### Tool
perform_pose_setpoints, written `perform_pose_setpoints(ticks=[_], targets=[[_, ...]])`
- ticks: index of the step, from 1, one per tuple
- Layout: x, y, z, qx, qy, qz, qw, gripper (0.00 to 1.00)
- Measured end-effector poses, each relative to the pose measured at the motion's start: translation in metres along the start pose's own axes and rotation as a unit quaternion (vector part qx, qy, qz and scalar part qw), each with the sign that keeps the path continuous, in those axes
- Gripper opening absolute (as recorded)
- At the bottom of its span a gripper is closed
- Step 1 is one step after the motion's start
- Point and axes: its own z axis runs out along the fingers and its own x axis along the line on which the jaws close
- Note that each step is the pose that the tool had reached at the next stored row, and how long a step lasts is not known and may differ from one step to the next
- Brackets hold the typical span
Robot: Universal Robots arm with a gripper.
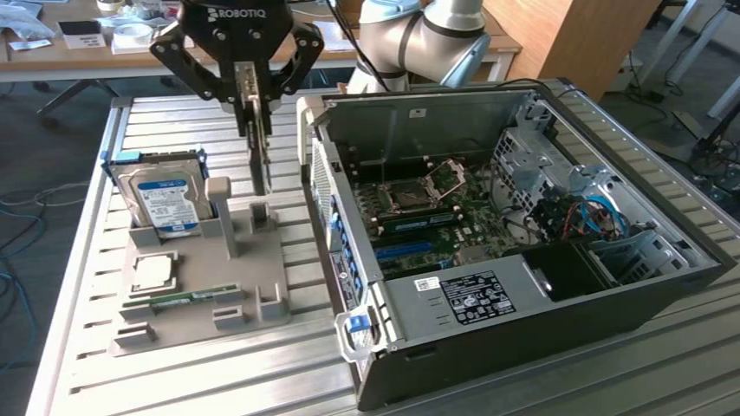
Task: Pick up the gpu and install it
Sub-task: 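Pick up the gpu and move the gpu toward the slot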
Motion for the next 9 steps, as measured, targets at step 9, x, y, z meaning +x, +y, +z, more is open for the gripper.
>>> perform_pose_setpoints(ticks=[9], targets=[[-0.024,0.0019,0.0006,-0.0002,0.0000,0.000,1.0000,0.27]])
